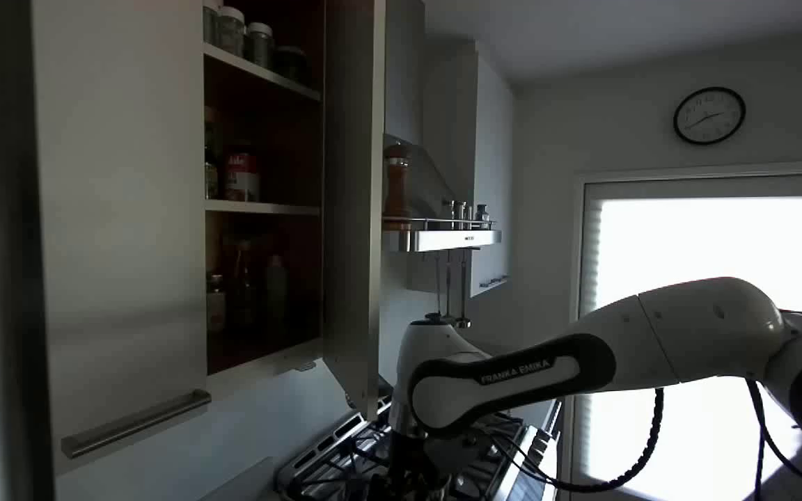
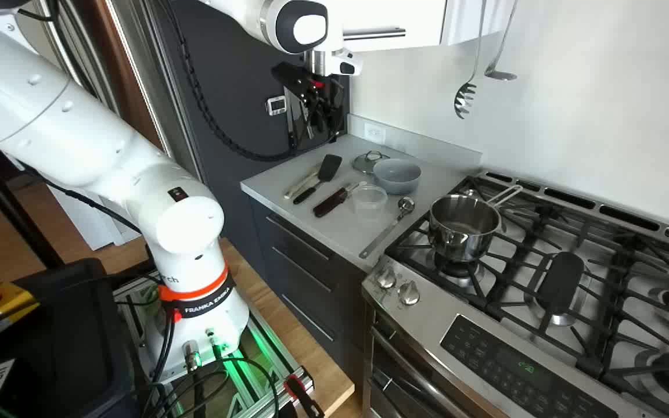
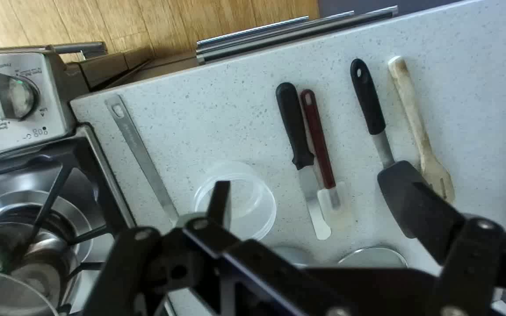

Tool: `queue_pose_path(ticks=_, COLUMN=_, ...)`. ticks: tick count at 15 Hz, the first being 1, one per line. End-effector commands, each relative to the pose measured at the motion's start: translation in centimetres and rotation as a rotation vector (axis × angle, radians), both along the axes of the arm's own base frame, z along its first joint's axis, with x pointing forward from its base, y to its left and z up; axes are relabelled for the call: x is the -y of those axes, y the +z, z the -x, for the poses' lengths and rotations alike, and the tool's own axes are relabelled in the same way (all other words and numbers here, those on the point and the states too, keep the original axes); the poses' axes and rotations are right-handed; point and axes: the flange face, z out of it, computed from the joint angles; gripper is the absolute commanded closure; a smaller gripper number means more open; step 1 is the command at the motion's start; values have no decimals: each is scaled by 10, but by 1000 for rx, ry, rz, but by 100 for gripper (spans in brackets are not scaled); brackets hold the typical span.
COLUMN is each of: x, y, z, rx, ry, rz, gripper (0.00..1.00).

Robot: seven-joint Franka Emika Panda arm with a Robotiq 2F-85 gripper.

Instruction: Move the container from the counter to the bottom shelf of the cupboard then close the cupboard door

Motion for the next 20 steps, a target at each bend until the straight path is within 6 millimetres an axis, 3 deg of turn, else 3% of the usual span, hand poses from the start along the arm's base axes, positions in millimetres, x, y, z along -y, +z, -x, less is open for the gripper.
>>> queue_pose_path(ticks=1, x=0, y=0, z=0, rx=-1, ry=0, rz=0, gripper=0)
queue_pose_path(ticks=7, x=2, y=4, z=2, rx=-1, ry=-1, rz=-3, gripper=0)
queue_pose_path(ticks=11, x=25, y=22, z=22, rx=21, ry=-10, rz=95, gripper=0)
queue_pose_path(ticks=15, x=37, y=50, z=43, rx=67, ry=14, rz=150, gripper=0)
queue_pose_path(ticks=20, x=23, y=96, z=85, rx=208, ry=22, rz=149, gripper=0)
